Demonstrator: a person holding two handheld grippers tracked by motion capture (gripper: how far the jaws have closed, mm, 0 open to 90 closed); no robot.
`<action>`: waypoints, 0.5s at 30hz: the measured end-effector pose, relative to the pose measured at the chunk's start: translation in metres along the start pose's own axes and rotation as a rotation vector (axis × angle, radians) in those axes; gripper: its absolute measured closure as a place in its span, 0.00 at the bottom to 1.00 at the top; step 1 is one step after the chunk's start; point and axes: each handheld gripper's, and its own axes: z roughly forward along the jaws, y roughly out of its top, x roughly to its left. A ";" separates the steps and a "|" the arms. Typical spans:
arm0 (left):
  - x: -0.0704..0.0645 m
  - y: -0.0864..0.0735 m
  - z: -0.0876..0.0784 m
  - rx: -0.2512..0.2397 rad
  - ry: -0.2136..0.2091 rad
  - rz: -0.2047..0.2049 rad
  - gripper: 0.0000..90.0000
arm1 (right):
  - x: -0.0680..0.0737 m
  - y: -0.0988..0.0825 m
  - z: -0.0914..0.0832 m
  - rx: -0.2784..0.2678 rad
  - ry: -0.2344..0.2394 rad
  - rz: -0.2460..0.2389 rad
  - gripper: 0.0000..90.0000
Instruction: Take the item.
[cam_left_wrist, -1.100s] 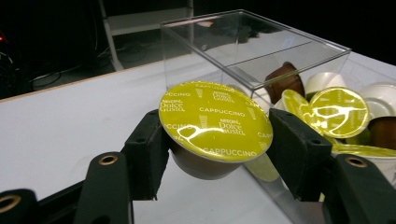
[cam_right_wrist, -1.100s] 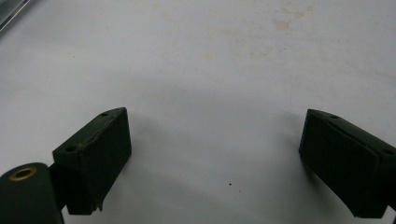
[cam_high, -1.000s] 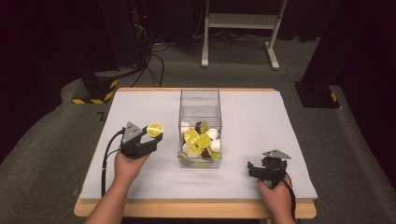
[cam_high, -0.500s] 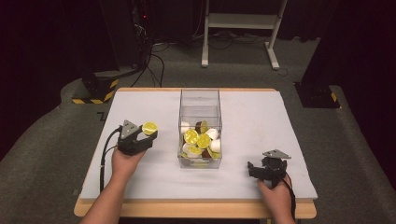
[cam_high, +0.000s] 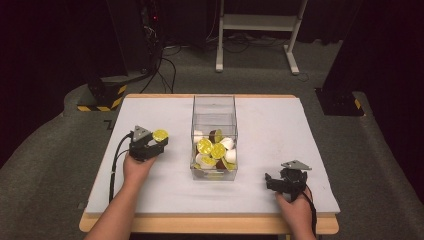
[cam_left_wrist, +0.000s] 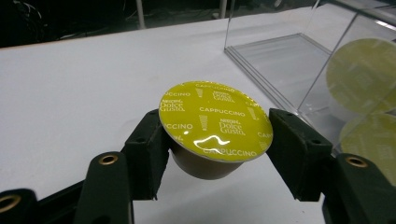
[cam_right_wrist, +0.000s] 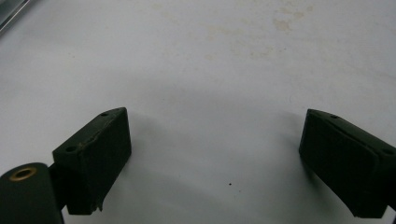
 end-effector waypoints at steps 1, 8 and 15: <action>0.001 -0.002 0.003 0.003 0.007 -0.005 0.45 | 0.000 0.000 0.000 0.000 0.000 0.000 0.10; 0.009 -0.009 0.015 0.044 0.030 -0.023 0.45 | 0.000 0.000 0.000 0.001 0.000 0.000 0.10; 0.011 -0.016 0.024 0.079 0.043 -0.033 0.45 | 0.000 0.000 0.000 0.001 0.001 0.001 0.10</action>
